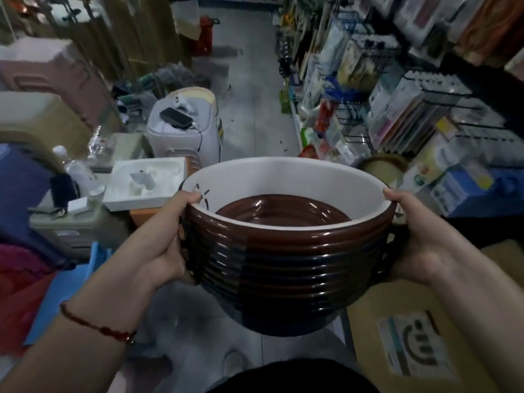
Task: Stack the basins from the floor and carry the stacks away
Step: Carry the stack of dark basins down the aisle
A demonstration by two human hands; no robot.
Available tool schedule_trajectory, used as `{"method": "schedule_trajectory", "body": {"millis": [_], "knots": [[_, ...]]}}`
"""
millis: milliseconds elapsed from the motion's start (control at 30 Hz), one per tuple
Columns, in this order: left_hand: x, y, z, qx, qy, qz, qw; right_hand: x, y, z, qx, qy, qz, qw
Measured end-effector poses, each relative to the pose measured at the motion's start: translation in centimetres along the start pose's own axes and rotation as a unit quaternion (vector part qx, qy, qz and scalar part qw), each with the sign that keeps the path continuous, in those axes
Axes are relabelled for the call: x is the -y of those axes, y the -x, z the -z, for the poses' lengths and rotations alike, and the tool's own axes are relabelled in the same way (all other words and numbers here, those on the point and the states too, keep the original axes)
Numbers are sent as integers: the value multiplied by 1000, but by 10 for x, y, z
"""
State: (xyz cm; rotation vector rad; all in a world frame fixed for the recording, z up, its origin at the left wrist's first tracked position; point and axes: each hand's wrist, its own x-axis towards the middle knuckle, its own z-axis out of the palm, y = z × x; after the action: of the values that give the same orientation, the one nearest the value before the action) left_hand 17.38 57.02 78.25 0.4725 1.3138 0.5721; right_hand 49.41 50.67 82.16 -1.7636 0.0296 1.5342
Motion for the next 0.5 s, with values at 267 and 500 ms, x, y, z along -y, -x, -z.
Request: {"method": "schedule_trajectory", "body": {"millis": [267, 500], "knots": [[-79, -75, -54, -17, -13, 16, 1000, 79, -84, -17, -10, -25, -17, 1000], [-172, -169, -114, -56, -10, 3, 998, 196, -172, -50, 33, -39, -25, 998]]}}
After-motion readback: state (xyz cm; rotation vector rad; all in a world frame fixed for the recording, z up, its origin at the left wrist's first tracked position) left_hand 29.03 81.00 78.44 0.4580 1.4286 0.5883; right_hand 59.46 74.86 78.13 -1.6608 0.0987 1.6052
